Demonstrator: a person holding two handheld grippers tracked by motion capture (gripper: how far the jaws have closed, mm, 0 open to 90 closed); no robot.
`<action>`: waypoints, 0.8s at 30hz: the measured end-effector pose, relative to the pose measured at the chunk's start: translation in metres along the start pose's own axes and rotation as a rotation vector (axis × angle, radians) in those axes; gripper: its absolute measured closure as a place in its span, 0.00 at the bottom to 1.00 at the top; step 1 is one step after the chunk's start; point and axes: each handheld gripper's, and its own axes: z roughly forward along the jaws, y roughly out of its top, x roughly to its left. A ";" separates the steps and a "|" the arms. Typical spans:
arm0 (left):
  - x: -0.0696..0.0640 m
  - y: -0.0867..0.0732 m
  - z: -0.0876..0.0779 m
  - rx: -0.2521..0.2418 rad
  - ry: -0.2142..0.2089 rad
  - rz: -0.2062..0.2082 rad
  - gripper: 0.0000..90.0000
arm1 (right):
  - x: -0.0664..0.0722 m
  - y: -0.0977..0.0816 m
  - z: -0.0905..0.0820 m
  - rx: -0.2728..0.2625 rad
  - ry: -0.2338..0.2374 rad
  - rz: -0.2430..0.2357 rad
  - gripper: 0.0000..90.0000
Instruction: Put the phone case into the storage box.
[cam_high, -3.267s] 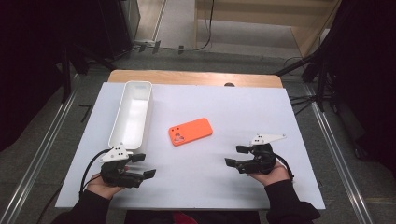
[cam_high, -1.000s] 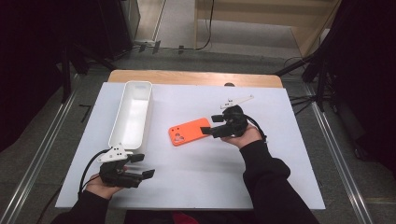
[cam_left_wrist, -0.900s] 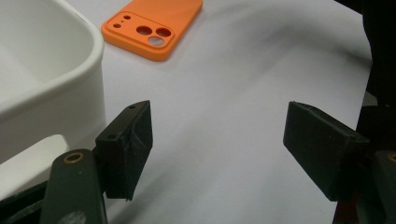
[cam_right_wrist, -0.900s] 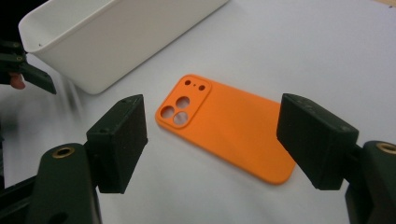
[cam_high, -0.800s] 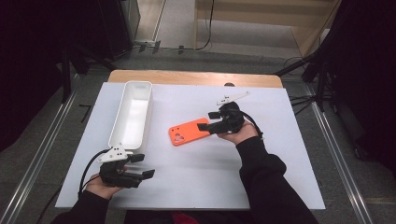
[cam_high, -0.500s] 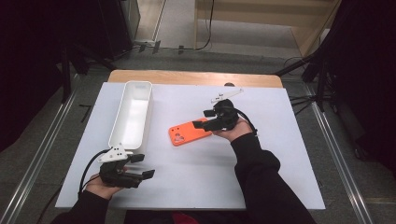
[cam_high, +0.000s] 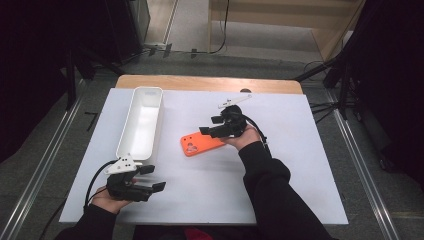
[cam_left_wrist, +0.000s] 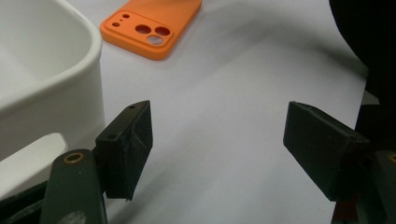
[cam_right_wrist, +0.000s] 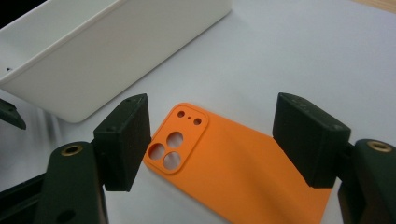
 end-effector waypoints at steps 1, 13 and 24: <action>0.000 0.000 0.000 0.001 0.000 0.000 0.27 | 0.000 0.001 0.002 -0.001 -0.005 0.006 0.32; 0.000 0.000 0.000 0.000 0.002 0.001 0.27 | -0.002 0.004 0.018 0.002 -0.017 0.036 0.44; 0.000 0.000 0.000 -0.002 0.000 0.001 0.27 | -0.007 0.006 0.028 -0.018 -0.052 0.055 0.81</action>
